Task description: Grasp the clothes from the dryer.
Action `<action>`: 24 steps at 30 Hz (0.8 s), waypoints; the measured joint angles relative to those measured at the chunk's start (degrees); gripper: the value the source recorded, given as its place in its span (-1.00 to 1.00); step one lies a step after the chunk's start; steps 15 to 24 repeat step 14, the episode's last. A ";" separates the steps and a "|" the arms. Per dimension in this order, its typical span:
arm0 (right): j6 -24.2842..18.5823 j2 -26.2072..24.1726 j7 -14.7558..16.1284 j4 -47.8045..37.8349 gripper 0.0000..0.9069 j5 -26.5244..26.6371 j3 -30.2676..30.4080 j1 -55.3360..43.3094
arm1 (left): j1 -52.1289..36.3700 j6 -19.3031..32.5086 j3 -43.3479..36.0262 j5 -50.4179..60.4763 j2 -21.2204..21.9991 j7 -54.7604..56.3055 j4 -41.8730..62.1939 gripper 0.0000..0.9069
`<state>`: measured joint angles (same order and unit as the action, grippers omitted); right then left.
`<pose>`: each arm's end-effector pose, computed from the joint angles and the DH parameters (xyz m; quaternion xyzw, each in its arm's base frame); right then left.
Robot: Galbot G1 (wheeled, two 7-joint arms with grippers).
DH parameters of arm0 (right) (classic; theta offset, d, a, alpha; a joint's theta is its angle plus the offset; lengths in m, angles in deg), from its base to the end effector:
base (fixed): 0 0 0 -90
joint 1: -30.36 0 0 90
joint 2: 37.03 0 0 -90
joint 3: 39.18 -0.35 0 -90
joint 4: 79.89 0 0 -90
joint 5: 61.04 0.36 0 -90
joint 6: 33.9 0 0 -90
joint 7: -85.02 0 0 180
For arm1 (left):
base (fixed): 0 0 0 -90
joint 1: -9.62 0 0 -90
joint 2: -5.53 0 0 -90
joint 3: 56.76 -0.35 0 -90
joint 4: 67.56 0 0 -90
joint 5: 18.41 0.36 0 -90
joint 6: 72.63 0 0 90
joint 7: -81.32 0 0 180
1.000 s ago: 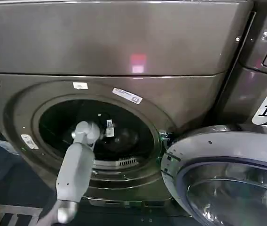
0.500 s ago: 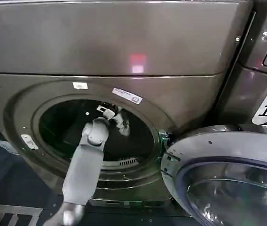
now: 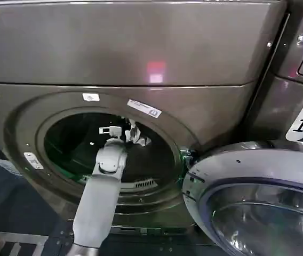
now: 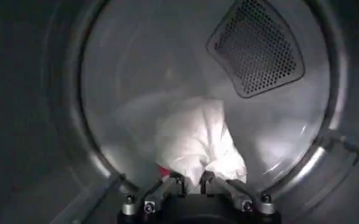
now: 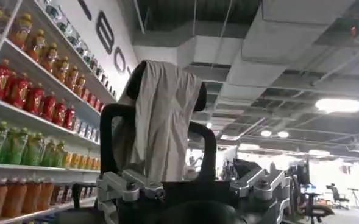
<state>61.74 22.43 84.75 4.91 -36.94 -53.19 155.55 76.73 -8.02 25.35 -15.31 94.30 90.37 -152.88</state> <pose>-0.1590 -0.4940 -0.0748 0.6906 0.6931 -0.1803 0.1009 0.4754 -0.0411 -0.2122 0.0319 -0.9955 -0.0699 0.0560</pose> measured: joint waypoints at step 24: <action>1.75 0.41 -0.09 1.79 1.00 -0.19 -0.50 -0.51 | 1.07 -0.54 0.01 -2.07 -0.79 0.72 -1.67 -1.00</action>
